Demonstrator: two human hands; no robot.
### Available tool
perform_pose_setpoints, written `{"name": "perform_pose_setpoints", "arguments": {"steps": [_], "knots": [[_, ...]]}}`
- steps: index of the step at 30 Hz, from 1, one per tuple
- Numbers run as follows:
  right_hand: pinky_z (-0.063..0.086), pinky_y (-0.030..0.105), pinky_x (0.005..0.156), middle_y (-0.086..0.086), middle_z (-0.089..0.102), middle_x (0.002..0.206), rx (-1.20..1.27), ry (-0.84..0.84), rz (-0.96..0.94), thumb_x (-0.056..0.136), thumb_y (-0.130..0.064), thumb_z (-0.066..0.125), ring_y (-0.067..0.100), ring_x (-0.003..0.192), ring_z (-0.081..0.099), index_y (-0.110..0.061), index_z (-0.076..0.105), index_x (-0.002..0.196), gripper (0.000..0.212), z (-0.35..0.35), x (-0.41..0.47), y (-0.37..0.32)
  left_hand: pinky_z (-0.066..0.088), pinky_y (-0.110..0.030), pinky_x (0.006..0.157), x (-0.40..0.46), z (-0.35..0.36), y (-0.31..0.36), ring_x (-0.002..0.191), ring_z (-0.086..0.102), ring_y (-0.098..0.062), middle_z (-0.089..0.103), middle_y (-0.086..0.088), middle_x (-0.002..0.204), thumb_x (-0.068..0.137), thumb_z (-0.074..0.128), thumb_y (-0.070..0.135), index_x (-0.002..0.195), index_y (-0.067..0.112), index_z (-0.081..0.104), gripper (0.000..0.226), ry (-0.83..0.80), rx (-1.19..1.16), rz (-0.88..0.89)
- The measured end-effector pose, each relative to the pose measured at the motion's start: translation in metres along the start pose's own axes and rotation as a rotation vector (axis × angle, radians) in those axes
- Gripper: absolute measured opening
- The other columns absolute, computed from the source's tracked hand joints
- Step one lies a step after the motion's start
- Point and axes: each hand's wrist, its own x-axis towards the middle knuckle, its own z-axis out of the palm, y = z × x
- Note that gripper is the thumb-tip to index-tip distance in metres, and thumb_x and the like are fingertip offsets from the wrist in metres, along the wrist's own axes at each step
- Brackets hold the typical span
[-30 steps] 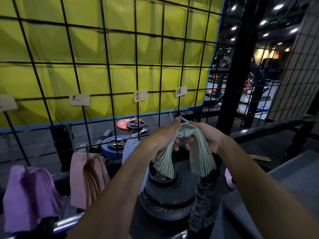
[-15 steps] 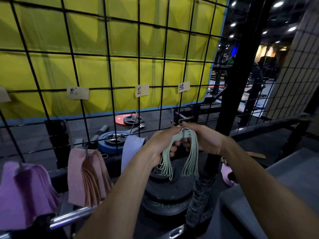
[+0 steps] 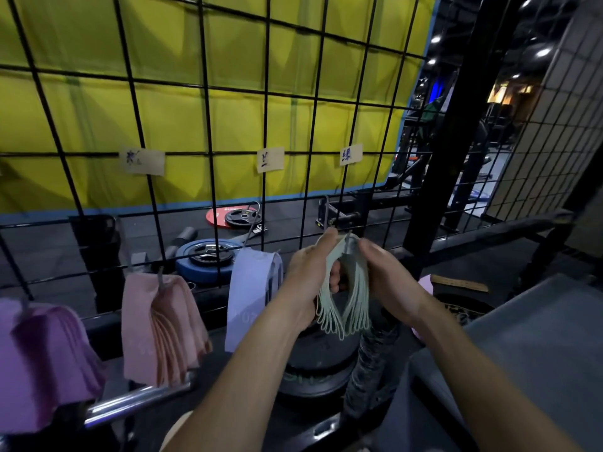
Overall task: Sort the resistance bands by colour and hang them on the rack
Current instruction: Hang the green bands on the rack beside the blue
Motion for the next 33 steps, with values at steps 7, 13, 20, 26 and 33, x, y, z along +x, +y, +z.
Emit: {"name": "perform_pose_setpoints", "arguments": {"steps": [7, 13, 20, 26, 33], "knots": [[0.052, 0.043, 0.085, 0.01, 0.07, 0.103, -0.09, 0.153, 0.004, 0.084, -0.011, 0.065, 0.027, 0.094, 0.067, -0.016, 0.061, 0.13, 0.046, 0.004, -0.011, 0.009, 0.049, -0.03, 0.056, -0.012, -0.007, -0.009, 0.052, 0.056, -0.021, 0.061, -0.009, 0.069, 0.1, 0.05, 0.054, 0.086, 0.007, 0.069, 0.053, -0.004, -0.034, 0.013], [0.059, 0.029, 0.076, 0.006, 0.075, 0.106, -0.251, 0.2, -0.012, 0.089, 0.012, 0.059, 0.022, 0.094, 0.072, -0.021, 0.061, 0.127, 0.05, 0.012, -0.02, 0.009, 0.06, -0.042, 0.082, -0.025, -0.016, -0.024, 0.094, 0.074, -0.018, 0.077, 0.002, 0.102, 0.099, 0.05, 0.056, 0.11, 0.025, 0.071, 0.039, -0.008, 0.065, 0.016], [0.057, 0.03, 0.076, 0.011, 0.071, 0.112, -0.329, 0.289, -0.013, 0.09, 0.009, 0.055, 0.026, 0.1, 0.07, -0.018, 0.062, 0.123, 0.043, 0.005, -0.014, 0.003, 0.055, -0.035, 0.067, -0.038, -0.018, -0.044, 0.087, 0.069, -0.022, 0.074, -0.009, 0.105, 0.1, 0.06, 0.036, 0.113, 0.024, 0.069, 0.02, -0.001, -0.066, -0.033], [0.058, 0.028, 0.082, 0.0, 0.072, 0.114, -0.219, 0.336, -0.009, 0.095, 0.001, 0.057, 0.014, 0.103, 0.07, -0.022, 0.06, 0.125, 0.039, 0.029, -0.02, 0.026, 0.06, -0.034, 0.066, -0.048, -0.02, -0.058, 0.086, 0.074, -0.016, 0.076, 0.0, 0.103, 0.099, 0.062, 0.031, 0.116, 0.029, 0.068, 0.018, 0.016, -0.073, 0.04], [0.051, 0.014, 0.077, -0.014, 0.069, 0.107, -0.351, 0.336, -0.062, 0.099, -0.002, 0.055, 0.0, 0.099, 0.067, -0.022, 0.058, 0.125, 0.033, 0.029, -0.027, 0.023, 0.052, -0.03, 0.061, -0.051, -0.023, -0.066, 0.084, 0.066, -0.02, 0.074, -0.009, 0.1, 0.094, 0.067, 0.032, 0.113, 0.015, 0.072, 0.026, 0.063, -0.235, -0.046]]}}
